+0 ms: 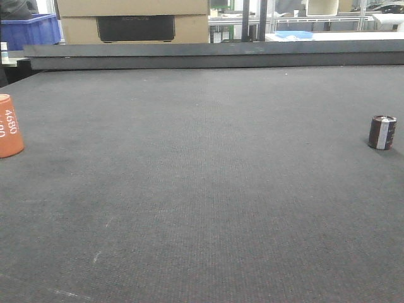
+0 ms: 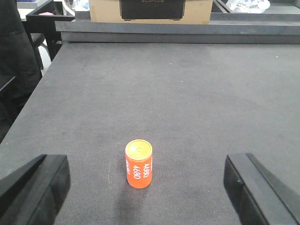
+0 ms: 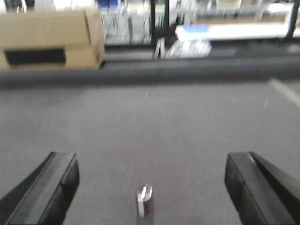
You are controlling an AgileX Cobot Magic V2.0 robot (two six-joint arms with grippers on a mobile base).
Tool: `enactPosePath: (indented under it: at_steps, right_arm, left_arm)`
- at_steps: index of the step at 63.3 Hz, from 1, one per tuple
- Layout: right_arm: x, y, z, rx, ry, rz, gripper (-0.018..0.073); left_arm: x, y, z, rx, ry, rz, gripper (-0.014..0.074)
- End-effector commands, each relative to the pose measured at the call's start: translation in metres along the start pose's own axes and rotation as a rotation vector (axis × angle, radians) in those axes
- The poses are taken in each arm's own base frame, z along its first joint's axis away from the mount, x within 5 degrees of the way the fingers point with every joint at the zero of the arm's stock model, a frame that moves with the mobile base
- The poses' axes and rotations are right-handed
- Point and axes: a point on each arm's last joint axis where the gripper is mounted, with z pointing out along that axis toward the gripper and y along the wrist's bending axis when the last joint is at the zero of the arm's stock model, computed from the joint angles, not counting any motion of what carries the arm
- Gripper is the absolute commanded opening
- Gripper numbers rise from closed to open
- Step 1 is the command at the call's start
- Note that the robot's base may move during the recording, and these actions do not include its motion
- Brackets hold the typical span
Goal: Place cylindrical capacitor in blue bin on shelf
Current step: 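Grasp the brown capacitor with the right gripper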
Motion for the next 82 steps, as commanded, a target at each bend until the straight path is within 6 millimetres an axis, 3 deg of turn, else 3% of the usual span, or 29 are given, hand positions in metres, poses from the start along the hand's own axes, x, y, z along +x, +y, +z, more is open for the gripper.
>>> enactPosePath:
  at_steps: [1, 13, 36, 61, 82]
  right_arm:
    - [0.016, -0.001, 0.019, -0.001, 0.096, -0.002, 0.0529]
    - [0.056, -0.009, 0.068, 0.034, 0.202, 0.002, 0.0529]
    - [0.092, -0.002, 0.147, 0.030, 0.060, -0.072, 0.0529]
    - [0.154, -0.012, 0.190, 0.094, 0.087, -0.111, 0.0529]
    - [0.172, -0.015, 0.214, 0.126, 0.085, -0.113, 0.0529]
  left_arm:
    - [-0.002, -0.001, -0.001, 0.007, -0.015, 0.001, 0.0571]
    - [-0.002, -0.001, 0.000, 0.007, -0.013, 0.001, 0.0571]
    - [-0.002, -0.001, 0.000, 0.007, -0.013, 0.001, 0.0571]
    - [-0.001, -0.001, 0.000, 0.006, -0.006, 0.002, 0.0571]
    - [-0.001, -0.001, 0.000, 0.006, -0.006, 0.002, 0.0571]
